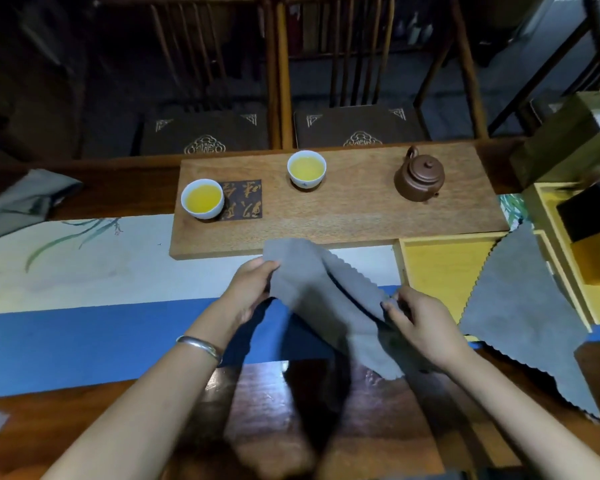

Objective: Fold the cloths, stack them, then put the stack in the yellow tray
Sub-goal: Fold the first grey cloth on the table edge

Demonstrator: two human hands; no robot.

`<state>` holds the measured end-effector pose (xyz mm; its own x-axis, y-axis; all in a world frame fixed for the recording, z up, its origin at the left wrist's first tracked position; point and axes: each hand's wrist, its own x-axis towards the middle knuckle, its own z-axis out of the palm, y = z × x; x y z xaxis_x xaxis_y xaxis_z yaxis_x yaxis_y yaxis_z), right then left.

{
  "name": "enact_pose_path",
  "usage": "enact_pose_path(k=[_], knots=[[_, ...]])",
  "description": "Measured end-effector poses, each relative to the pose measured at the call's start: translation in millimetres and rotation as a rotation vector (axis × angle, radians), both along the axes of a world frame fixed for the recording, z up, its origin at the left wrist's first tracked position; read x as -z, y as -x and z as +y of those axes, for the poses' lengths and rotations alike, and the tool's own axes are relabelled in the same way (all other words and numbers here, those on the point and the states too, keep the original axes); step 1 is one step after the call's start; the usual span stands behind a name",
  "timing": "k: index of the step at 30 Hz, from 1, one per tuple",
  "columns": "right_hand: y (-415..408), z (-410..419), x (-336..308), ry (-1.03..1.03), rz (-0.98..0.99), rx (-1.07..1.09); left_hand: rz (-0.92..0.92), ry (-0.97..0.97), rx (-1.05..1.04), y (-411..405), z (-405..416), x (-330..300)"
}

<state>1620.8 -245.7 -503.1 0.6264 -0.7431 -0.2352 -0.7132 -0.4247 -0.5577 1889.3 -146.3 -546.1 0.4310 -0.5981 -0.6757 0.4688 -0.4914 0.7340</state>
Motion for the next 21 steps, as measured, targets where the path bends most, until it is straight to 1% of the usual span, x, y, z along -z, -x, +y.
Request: enact_pose_path(k=[4,6,9,14,17,21], knots=[[-2.5,-19.7,-20.6,0.023,-0.123,-0.045,-0.098,0.034,-0.058,-9.6,1.6,-25.0],[-3.9,-29.9,-31.7,0.023,-0.217,0.016,-0.165,0.070,-0.063,-16.1,2.3,-40.6],[-9.0,-46.5,-52.2,0.005,-0.345,0.140,-0.254,0.178,-0.061,-25.6,6.0,-66.5],[-19.1,-58.9,-100.9,-0.002,-0.586,0.196,-0.356,0.289,-0.119,-32.2,19.3,-116.4],[-19.9,-54.8,-121.7,-0.013,-0.636,0.181,-0.399,0.348,-0.157,-31.3,36.4,-135.3],[-15.5,-38.7,-130.8,-0.036,-0.681,0.122,-0.458,0.361,-0.177,-27.2,62.4,-138.8]])
